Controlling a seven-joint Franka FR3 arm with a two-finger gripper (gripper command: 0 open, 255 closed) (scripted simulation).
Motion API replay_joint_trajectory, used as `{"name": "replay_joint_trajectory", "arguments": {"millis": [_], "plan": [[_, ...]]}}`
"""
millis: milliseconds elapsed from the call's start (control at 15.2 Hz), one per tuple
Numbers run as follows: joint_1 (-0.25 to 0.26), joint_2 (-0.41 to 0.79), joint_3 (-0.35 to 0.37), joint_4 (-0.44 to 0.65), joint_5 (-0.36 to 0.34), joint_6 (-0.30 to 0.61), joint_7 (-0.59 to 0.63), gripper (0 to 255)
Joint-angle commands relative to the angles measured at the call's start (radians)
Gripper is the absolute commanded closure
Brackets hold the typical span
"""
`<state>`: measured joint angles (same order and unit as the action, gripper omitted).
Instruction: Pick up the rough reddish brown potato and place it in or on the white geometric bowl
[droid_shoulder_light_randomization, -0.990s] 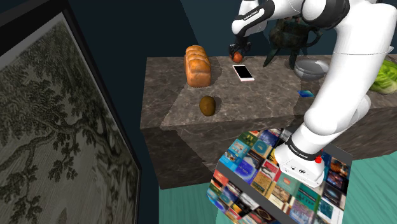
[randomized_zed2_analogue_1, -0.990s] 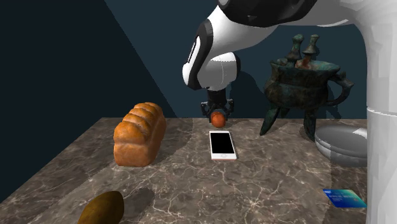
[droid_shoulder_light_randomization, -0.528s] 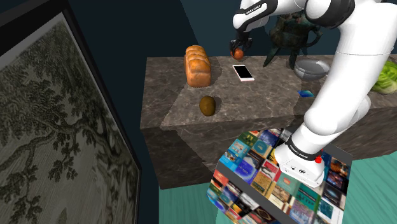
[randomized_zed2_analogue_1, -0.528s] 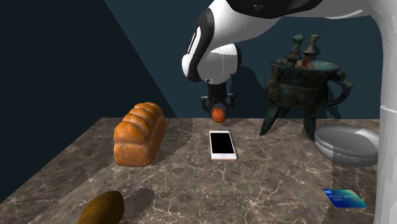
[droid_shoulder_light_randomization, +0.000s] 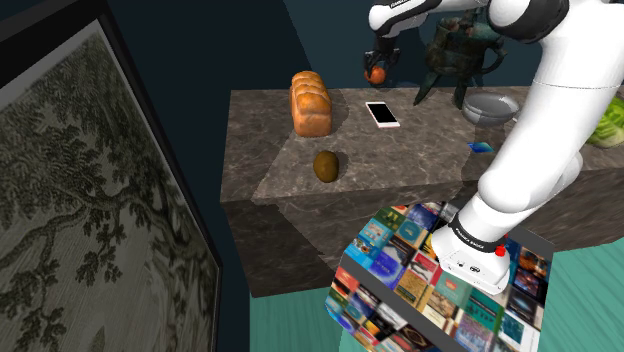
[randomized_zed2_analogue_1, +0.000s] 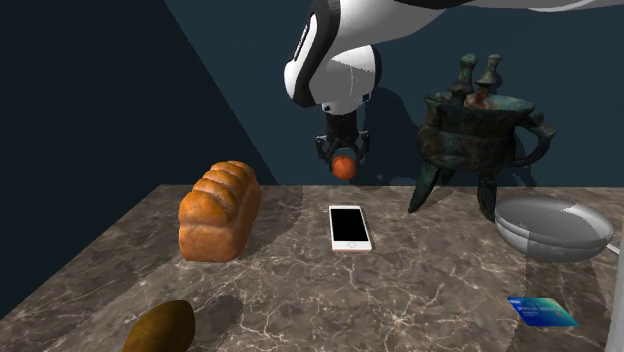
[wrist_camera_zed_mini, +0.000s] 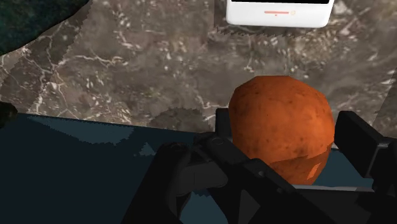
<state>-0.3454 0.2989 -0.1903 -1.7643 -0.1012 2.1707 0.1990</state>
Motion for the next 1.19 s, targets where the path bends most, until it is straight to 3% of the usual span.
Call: {"name": "replay_joint_trajectory", "arguments": {"millis": [0,1122], "plan": [[0.0,-0.008,0.0,0.015,0.0,-0.024,-0.003,255],[0.002,-0.052,-0.002,0.185,0.002,-0.236,-0.025,255]]}}
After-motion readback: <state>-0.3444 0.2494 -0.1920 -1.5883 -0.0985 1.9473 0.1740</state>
